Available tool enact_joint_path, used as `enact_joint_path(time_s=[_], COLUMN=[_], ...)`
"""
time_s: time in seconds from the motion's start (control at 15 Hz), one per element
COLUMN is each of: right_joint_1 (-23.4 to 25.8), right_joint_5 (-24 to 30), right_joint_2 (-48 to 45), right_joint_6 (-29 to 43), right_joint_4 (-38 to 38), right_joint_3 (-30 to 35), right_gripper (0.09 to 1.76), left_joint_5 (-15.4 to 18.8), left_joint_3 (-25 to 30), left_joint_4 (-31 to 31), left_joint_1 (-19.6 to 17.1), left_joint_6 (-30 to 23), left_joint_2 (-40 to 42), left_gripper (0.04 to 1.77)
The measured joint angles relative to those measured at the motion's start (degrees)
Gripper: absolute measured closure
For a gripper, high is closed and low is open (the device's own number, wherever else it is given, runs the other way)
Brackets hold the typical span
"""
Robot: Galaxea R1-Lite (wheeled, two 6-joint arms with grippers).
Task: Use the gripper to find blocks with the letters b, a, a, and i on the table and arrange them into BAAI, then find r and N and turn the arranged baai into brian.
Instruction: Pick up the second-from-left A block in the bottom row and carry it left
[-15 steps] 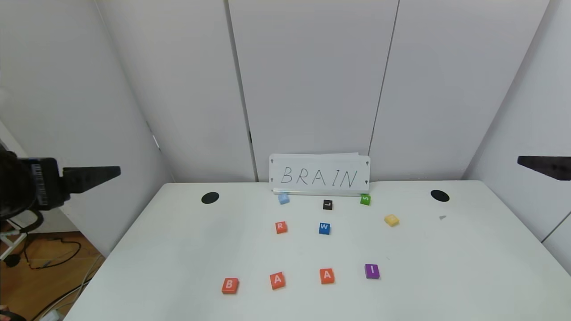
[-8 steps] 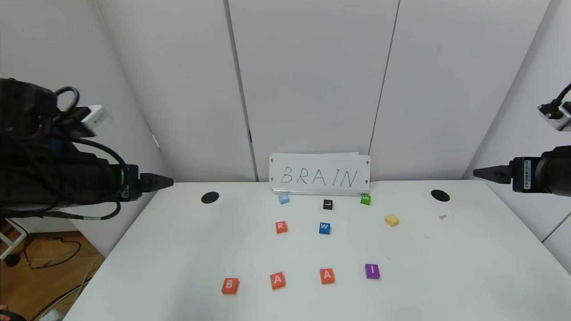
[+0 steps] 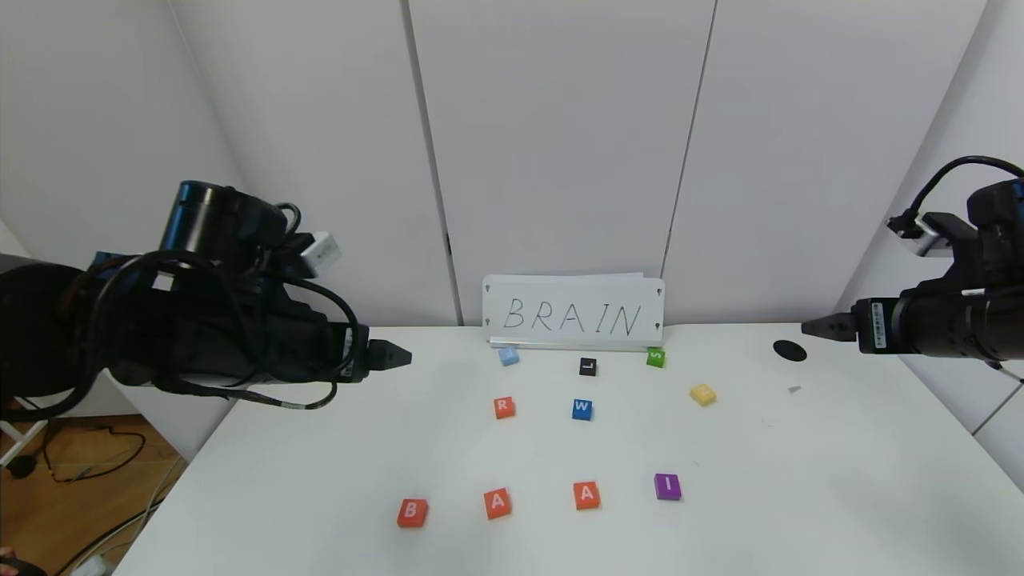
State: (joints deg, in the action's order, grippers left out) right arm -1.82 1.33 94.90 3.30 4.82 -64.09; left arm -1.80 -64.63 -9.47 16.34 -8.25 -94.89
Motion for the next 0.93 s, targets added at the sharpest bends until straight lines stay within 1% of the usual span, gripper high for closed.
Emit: enact_joint_path(time_s=[0.27,0.33,0.47,0.53,0.6,0.73,0.87,0.93], right_joint_1=[-0.3,-0.3,-0.3,-0.3,-0.3,-0.3,-0.3,-0.3], right_joint_5=[0.0,0.0,0.0,0.0,0.0,0.0,0.0,0.0], right_joint_2=[0.9,1.0,0.9,0.9,0.9,0.9,0.9,0.9], right_joint_6=[0.4,0.4,0.4,0.4,0.4,0.4,0.4,0.4], right_joint_4=[0.0,0.0,0.0,0.0,0.0,-0.1,0.0,-0.1], right_joint_3=[-0.1,0.0,0.1,0.2,0.2,0.2,0.2,0.2], right_gripper=[0.14,0.14,0.14,0.14,0.14,0.14,0.14,0.14], left_joint_5=[-0.5,-1.9,-7.1,-9.2,-10.5,-11.2,-12.0,-13.1], left_joint_3=[2.5,2.8,3.0,3.0,3.0,2.6,2.4,2.2], left_joint_4=[0.0,0.0,0.1,0.2,0.3,0.5,0.7,0.9], left_joint_1=[5.3,6.8,10.3,12.0,13.7,16.7,19.0,19.8], left_joint_6=[-4.4,-5.8,-8.9,-10.4,-12.4,-16.6,-18.8,-19.5], left_joint_2=[-1.2,-1.7,-3.3,-4.3,-5.4,-7.6,-10.2,-11.6], left_gripper=[0.09,0.09,0.09,0.09,0.09,0.09,0.09,0.09])
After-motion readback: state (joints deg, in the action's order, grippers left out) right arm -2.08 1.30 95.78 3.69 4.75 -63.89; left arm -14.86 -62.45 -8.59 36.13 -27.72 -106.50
